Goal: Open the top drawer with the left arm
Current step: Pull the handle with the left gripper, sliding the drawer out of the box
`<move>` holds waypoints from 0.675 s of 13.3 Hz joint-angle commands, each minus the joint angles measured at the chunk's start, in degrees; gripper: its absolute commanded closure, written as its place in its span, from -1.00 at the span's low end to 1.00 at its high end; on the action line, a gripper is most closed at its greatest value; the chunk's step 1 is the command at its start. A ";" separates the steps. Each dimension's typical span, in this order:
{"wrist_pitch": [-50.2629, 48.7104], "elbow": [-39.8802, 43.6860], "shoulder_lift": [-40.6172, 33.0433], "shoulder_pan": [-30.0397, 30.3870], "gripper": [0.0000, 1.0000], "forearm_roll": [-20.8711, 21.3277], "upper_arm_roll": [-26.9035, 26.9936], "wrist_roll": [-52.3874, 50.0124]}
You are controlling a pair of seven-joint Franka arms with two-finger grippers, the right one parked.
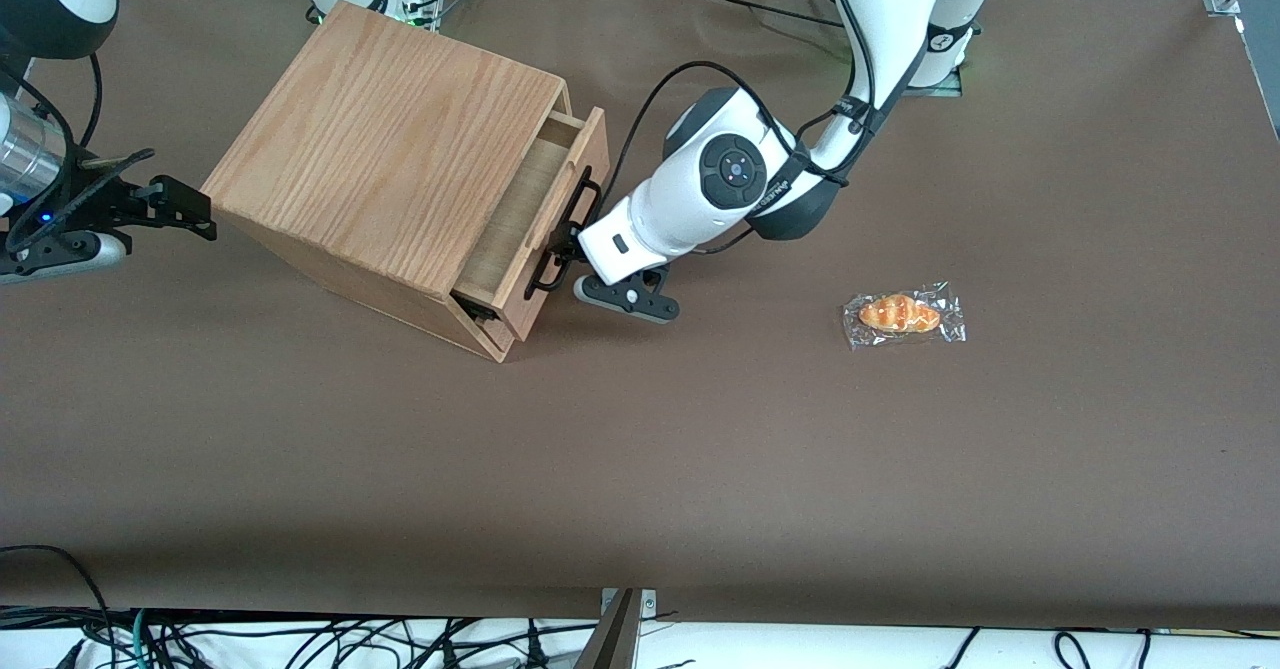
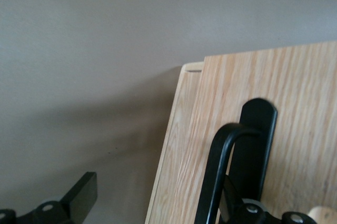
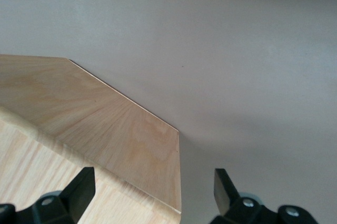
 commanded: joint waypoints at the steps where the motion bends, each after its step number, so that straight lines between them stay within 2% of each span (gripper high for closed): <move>1: -1.58 1.36 0.48 1.70 -1.00 1.66 -0.01 0.11; 9: -3.17 1.28 0.30 6.09 -1.00 1.75 -0.10 0.99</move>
